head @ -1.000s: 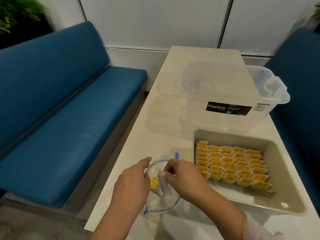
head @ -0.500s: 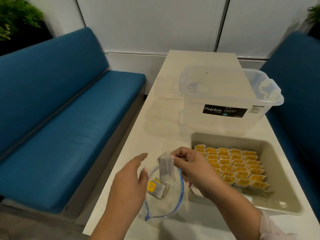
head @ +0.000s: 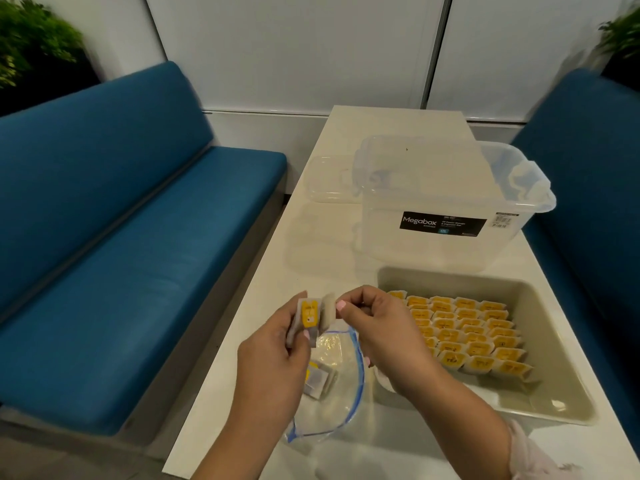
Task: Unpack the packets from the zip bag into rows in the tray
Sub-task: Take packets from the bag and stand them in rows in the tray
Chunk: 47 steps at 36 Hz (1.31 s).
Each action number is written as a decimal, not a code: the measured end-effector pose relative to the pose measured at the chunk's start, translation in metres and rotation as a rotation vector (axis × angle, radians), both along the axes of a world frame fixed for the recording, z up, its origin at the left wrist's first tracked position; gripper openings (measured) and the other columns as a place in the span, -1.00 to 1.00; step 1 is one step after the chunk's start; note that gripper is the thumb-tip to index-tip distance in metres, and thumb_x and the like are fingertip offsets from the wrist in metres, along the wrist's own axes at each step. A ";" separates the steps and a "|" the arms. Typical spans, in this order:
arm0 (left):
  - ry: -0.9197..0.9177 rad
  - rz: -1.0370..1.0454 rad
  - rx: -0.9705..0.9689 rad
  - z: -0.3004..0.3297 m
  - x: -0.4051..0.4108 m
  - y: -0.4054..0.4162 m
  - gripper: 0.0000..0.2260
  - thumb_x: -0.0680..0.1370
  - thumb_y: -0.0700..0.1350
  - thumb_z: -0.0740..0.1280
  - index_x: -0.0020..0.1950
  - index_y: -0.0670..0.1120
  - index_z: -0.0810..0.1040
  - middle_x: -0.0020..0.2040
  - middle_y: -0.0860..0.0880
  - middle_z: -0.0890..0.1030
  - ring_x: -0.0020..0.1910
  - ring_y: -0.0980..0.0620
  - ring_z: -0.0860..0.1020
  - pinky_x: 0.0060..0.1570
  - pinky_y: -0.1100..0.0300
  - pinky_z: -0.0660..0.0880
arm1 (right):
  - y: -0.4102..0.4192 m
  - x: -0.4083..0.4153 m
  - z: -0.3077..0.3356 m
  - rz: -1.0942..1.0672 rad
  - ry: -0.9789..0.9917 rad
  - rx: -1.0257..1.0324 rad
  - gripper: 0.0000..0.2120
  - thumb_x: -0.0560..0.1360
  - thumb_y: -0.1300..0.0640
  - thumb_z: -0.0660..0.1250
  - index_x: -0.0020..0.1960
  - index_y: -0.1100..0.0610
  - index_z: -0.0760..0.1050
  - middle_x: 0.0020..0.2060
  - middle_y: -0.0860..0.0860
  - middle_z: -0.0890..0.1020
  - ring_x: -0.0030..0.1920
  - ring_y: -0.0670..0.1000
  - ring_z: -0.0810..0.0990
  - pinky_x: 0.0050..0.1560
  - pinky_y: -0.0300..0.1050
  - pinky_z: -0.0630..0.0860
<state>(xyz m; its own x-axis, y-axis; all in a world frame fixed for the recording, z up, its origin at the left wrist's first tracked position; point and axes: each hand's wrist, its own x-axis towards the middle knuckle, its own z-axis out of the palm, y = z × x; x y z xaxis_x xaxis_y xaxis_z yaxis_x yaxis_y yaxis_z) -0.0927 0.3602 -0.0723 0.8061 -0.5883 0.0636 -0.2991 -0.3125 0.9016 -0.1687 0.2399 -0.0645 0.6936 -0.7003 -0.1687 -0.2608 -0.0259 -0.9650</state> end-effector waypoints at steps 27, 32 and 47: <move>0.814 -0.065 -0.222 0.013 -0.003 -0.010 -0.77 0.51 -0.05 0.28 0.04 -0.13 0.61 -0.09 -0.08 0.69 -0.14 -0.02 0.68 -0.10 0.02 0.62 | -0.012 -0.007 -0.003 0.002 -0.272 0.362 -0.86 0.62 0.18 0.14 -0.02 0.21 0.43 -0.11 0.11 0.68 -0.67 -0.10 0.20 -0.61 -0.31 0.17; 0.667 -0.078 -0.189 0.013 -0.002 -0.014 -0.73 0.35 0.01 0.34 -0.10 -0.15 0.62 -0.20 -0.05 0.70 -0.16 0.05 0.67 -0.10 0.04 0.61 | -0.005 -0.008 -0.006 0.046 -0.273 0.306 -0.87 0.62 0.20 0.15 -0.07 0.19 0.42 -0.50 0.08 0.49 -0.69 -0.11 0.22 -0.62 -0.31 0.16; -0.361 -0.433 0.778 0.073 0.038 -0.048 -0.71 0.58 0.06 0.20 0.23 -0.01 0.52 0.03 -0.07 0.60 0.05 -0.03 0.54 -0.16 0.27 0.39 | -0.030 -0.009 0.018 0.221 0.128 -0.460 -0.85 0.48 -0.03 0.38 0.03 -0.22 0.54 -0.19 -0.25 0.59 -0.28 -0.39 0.45 -0.24 -0.32 0.32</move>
